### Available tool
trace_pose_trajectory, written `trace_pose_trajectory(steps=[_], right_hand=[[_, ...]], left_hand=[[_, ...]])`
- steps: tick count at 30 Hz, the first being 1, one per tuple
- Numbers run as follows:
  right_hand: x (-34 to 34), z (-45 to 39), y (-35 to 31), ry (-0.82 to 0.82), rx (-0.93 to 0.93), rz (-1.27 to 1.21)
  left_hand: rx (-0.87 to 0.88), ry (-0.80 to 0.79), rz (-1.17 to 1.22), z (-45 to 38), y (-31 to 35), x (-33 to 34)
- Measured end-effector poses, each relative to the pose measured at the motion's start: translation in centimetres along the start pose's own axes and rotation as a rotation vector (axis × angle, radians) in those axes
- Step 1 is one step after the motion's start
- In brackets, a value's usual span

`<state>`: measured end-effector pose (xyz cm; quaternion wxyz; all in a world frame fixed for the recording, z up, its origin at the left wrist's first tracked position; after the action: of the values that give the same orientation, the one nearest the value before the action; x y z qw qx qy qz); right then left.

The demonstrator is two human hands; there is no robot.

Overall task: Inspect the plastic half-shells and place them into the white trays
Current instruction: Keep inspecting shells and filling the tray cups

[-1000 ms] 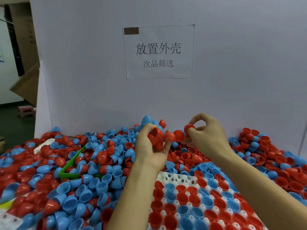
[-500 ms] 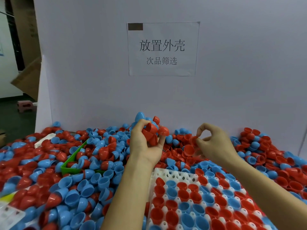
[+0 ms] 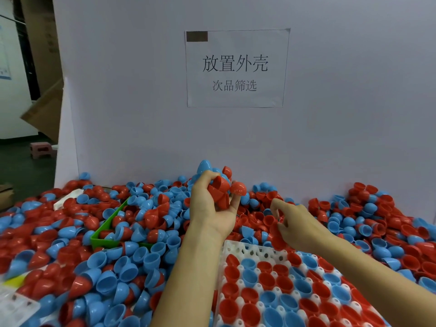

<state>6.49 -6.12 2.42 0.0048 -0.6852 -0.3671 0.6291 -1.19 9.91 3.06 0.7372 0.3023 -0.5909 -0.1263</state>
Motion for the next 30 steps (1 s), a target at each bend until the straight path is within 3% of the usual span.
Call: trace_pose_trajectory(steps=[3, 8, 11, 13, 16, 20, 30], right_hand=[[-1.3, 0.8, -0.3, 0.082, -0.004, -0.265], [-3.5, 3.0, -3.1, 0.188, -0.034, -0.967], [-4.1, 4.3, -5.9, 0.227, -0.104, -1.138], [-3.8, 5.1, -8.0, 0.223, -0.177, -1.097], [-3.5, 6.0, -10.6, 0.290, -0.272, -0.844], [-3.6, 5.8, -11.4, 0.349, -0.262, -0.704], [-2.6, 5.1, -11.7, -0.120, -0.198, -0.474]], left_hand=[[-0.002, -0.003, -0.009, -0.2, -0.1, -0.2], [0.022, 0.019, -0.039, -0.6, -0.3, -0.4], [0.080, 0.073, -0.073, -0.8, -0.4, -0.7], [0.089, 0.066, -0.102, -1.1, -0.6, -0.5], [0.089, 0.008, -0.147, -1.0, -1.0, 0.2], [0.096, 0.041, -0.159, -1.3, -1.1, -0.5], [0.114, 0.096, -0.198, -1.8, -1.1, -1.3]])
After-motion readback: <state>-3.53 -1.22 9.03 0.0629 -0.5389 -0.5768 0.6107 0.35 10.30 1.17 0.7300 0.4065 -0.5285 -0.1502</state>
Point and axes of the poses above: each hand's wrist, its own z-axis away from the middle knuckle, its own x-axis out of the palm, y = z × x, the point moved 9 cm from there along -z, towards the middle knuckle, and after that the axes turned 11 degrees about -z, right-handed, at the moved point
